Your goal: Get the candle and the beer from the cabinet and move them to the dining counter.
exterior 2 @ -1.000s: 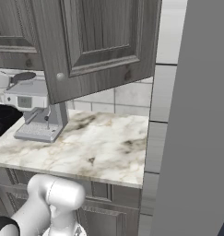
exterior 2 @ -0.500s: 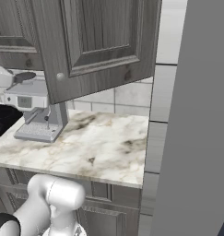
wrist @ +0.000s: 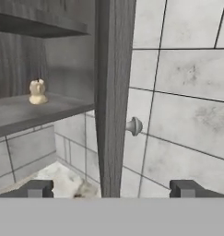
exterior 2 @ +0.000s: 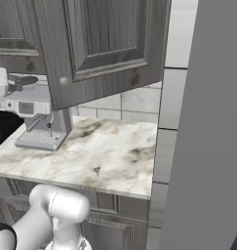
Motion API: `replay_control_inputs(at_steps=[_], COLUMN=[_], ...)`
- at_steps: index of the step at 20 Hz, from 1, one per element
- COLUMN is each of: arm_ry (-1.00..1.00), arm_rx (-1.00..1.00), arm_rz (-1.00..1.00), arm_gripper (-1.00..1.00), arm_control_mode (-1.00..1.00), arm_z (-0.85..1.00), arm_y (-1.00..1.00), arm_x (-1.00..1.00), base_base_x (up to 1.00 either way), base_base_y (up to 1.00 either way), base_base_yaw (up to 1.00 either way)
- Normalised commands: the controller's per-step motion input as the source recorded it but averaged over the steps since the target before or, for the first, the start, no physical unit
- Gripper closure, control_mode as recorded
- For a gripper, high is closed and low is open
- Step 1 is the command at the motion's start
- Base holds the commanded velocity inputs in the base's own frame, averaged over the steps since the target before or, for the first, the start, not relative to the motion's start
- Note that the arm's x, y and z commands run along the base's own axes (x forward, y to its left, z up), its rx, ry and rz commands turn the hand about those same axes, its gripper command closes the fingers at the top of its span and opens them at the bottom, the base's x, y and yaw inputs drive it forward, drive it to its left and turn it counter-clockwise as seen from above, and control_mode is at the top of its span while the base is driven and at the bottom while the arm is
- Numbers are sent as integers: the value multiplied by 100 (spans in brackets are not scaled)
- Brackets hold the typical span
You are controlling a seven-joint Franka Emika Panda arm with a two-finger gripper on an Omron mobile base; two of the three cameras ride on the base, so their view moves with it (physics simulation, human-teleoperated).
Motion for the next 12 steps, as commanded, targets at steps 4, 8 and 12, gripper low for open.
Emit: replay_control_inputs(at_steps=[4, 8, 12], arm_ry=[0, -3, -1], arm_rx=[-4, -5, -5], arm_rz=[-21, -24, -26], arm_gripper=[-100, -100, -100], arm_control_mode=[-100, -100, -100], arm_z=[0, -3, 0], arm_y=[0, 0, 0], arm_x=[13, 15, 20], base_base_x=[0, 0, 0], base_base_y=[0, 0, 0], base_base_yaw=[0, 0, 0])
